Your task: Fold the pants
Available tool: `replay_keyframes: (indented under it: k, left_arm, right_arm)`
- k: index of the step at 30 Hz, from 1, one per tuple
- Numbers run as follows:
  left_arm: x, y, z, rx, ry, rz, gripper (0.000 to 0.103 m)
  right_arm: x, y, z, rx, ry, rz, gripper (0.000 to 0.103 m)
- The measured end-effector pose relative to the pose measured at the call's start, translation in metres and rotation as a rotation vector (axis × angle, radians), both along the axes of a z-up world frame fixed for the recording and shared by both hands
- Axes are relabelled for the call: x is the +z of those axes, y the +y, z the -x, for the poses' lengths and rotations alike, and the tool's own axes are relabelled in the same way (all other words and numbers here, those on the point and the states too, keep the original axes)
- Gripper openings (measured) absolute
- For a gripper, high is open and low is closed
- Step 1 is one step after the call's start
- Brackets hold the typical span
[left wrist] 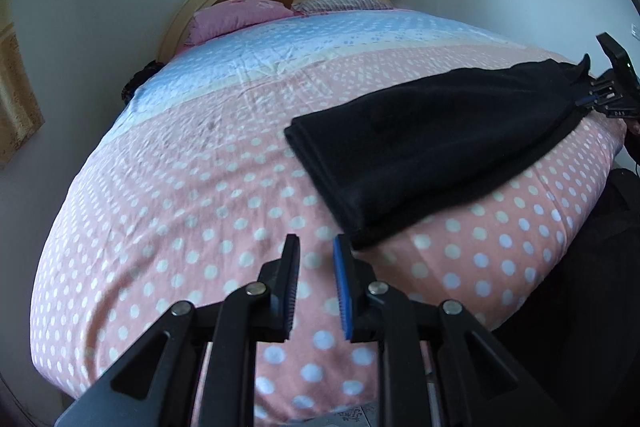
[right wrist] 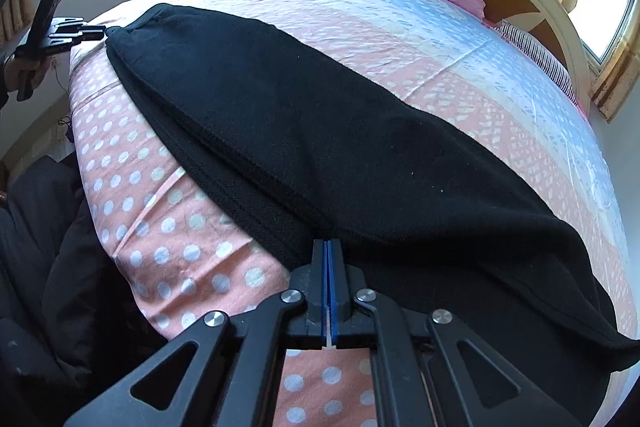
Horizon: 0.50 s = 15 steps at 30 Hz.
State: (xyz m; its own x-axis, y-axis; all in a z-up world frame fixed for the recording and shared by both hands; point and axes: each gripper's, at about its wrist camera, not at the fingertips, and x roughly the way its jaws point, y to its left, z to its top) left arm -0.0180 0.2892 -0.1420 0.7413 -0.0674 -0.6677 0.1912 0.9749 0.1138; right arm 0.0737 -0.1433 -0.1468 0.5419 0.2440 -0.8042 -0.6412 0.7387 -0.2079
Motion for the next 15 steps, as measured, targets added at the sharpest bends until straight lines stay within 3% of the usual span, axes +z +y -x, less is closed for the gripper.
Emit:
replay_keyframes:
  k: [4,6,7,8,15]
  left_arm:
    - [0.017,0.02,0.004,0.089,-0.061,0.116,0.023]
    - [0.026,0.018,0.002,0.094,-0.083,0.161,0.033]
    - [0.029,0.014,0.0,0.086,-0.09,0.176,0.047]
    - [0.031,0.008,-0.002,0.073,-0.098,0.183,0.057]
    - [0.021,-0.041,-0.034,0.018,-0.051,0.095,0.059]
  right_arm:
    - [0.008,-0.002,-0.001,-0.01,-0.042,-0.051,0.002]
    - [0.011,0.001,0.0,-0.008,-0.08,-0.033,0.018]
    - [0.011,0.002,0.002,-0.001,-0.097,-0.018,0.04]
    - [0.012,0.004,0.005,0.008,-0.117,-0.009,0.05]
    - [0.009,0.019,0.01,0.056,-0.185,0.081,0.05]
